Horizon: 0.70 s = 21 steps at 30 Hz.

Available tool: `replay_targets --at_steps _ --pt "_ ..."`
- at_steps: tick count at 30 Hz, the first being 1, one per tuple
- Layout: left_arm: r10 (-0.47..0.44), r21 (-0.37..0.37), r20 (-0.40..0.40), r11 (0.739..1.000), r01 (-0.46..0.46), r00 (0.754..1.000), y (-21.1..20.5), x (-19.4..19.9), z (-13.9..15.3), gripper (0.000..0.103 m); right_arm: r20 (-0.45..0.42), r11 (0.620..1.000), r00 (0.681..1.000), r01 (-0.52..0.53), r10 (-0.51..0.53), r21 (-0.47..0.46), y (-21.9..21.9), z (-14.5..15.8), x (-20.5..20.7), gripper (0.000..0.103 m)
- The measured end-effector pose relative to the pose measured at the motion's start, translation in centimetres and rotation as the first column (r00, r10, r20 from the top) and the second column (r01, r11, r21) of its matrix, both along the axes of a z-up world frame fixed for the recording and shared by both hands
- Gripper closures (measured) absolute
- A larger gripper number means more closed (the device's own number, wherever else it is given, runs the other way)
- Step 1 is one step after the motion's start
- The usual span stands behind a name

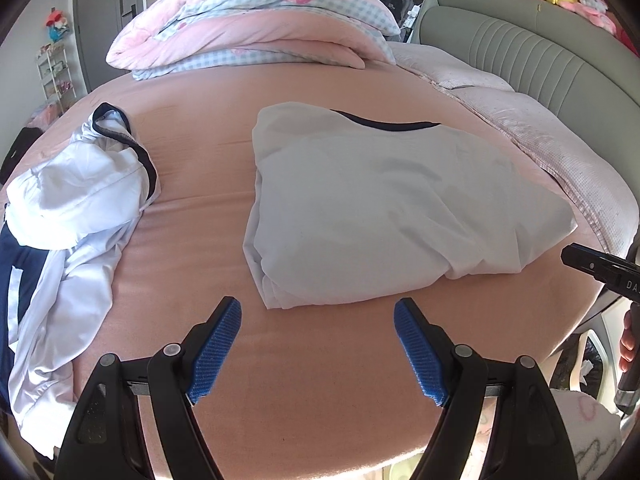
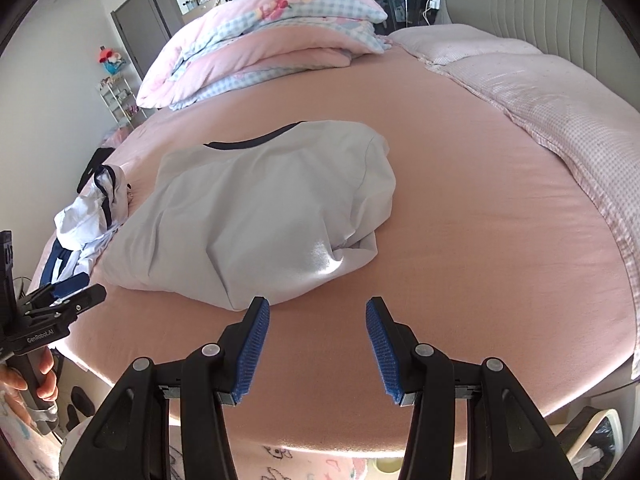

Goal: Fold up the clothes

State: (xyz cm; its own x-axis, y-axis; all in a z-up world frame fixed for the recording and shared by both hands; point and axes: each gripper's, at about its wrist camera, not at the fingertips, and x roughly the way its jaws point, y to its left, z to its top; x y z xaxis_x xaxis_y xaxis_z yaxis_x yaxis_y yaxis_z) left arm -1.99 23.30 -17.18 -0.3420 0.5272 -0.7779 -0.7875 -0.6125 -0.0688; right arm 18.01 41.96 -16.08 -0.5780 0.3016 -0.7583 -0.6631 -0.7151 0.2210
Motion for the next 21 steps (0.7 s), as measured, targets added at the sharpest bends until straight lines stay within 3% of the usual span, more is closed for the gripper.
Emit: replay_targets --at_steps 13,21 --pt "0.026 0.037 -0.009 0.999 -0.026 1.0 0.2 -0.5 -1.1 0.025 0.016 0.998 0.999 0.04 -0.041 0.058 -0.4 -0.6 -2.0 0.053" --pt "0.03 0.087 0.056 0.996 -0.035 0.998 0.8 -1.7 -1.8 0.025 0.028 0.996 0.999 0.042 -0.044 0.074 -0.5 -1.2 -3.0 0.053"
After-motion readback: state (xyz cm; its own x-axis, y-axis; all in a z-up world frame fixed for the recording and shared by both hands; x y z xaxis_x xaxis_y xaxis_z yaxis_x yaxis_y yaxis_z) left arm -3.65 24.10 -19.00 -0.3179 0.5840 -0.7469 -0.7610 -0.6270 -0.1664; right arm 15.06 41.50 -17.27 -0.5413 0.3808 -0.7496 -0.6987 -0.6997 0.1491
